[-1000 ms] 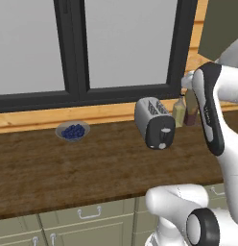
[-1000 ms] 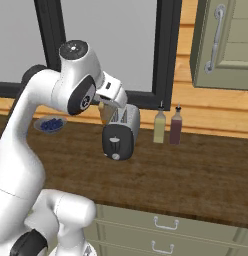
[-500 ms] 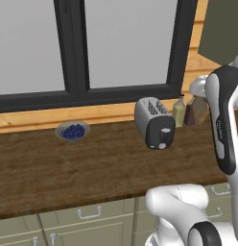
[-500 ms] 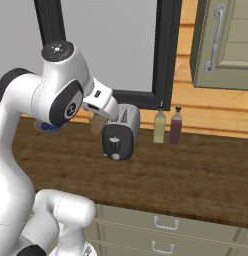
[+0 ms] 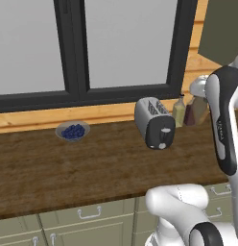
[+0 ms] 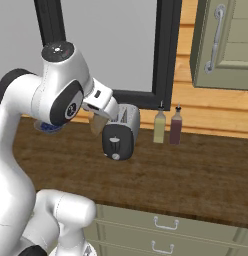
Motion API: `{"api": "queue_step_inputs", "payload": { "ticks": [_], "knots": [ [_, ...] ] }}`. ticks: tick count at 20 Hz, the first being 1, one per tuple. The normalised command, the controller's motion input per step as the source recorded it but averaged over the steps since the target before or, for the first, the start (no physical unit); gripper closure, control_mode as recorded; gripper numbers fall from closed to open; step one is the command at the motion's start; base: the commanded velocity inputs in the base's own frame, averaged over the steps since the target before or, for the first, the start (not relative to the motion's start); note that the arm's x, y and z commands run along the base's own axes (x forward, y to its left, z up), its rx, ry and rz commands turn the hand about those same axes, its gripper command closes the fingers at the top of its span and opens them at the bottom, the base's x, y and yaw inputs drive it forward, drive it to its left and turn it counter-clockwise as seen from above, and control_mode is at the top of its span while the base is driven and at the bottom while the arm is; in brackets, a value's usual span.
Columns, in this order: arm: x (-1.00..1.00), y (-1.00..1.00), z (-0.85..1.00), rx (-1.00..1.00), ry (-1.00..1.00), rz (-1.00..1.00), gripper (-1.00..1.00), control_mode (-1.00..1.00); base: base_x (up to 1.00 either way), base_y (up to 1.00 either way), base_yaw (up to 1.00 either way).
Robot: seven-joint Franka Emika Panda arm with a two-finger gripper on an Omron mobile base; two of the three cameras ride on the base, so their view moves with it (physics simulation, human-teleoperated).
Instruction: Start the toaster. Once the lever pops up, take the bread to the plate on the dining counter.
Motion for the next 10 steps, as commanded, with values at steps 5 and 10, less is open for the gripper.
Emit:
{"api": "queue_step_inputs", "payload": {
  "ticks": [5, 10],
  "knots": [
    [-0.03, 0.0, 0.0, 0.0, 0.0, 0.0, 1.0, 1.0, -0.21, 0.02, 0.02],
    [0.0, 0.0, 0.0, 0.0, 0.0, 0.0, 1.0, 1.0, -0.43, 0.2, 0.47]
  ]
}}
